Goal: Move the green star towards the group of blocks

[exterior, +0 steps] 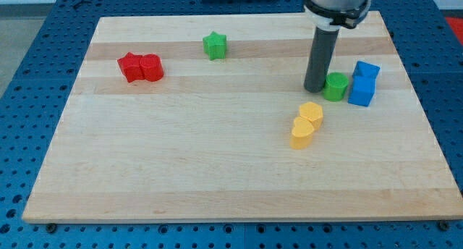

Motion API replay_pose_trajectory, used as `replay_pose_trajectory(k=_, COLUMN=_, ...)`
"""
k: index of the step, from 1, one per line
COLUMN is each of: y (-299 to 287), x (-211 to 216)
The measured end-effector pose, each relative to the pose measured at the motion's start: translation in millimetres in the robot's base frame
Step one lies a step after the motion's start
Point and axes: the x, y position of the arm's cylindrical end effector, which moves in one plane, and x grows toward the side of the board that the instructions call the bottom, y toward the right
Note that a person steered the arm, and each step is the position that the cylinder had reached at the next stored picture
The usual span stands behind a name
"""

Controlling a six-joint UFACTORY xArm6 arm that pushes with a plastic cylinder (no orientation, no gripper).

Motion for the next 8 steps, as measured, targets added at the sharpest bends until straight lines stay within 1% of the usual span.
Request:
replay_pose_trajectory(k=1, y=18, x=0)
replay_pose_trajectory(k=3, y=15, x=0)
replay_pose_trajectory(k=4, y=-42, x=-2)
replay_pose_trajectory(k=6, y=-180, x=-50)
replay_pose_trajectory(k=7, y=-229, x=-76)
replay_pose_trajectory(k=8, y=-232, x=-92)
